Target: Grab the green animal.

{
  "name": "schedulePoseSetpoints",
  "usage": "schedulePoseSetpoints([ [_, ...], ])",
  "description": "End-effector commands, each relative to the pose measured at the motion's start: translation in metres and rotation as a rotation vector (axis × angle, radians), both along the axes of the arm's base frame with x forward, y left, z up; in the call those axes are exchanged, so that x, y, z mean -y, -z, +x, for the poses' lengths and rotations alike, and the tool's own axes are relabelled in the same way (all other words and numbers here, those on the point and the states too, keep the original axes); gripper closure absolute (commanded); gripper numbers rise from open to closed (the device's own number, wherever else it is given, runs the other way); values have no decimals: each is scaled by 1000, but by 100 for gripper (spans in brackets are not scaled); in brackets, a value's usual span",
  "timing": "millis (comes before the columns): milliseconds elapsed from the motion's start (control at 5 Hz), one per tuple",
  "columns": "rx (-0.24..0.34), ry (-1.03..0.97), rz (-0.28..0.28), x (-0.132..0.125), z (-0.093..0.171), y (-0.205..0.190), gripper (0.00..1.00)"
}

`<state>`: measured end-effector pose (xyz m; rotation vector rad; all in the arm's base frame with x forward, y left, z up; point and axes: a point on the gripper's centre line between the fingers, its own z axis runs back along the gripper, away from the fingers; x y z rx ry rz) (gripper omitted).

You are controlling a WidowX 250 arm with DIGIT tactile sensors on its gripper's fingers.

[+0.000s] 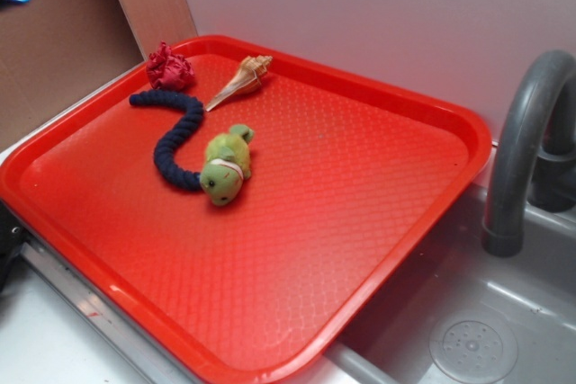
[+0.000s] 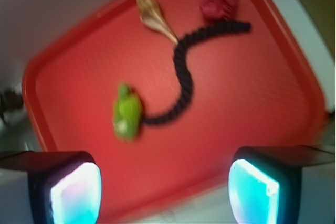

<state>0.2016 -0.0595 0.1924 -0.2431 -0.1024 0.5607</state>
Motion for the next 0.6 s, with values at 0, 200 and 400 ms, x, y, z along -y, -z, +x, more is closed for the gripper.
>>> schedulePoseSetpoints([
  [0,94,72,-24,40,35,43,0],
  [200,61,85,-10,55,40,65,0],
  [400,9,106,23,65,43,99,0],
])
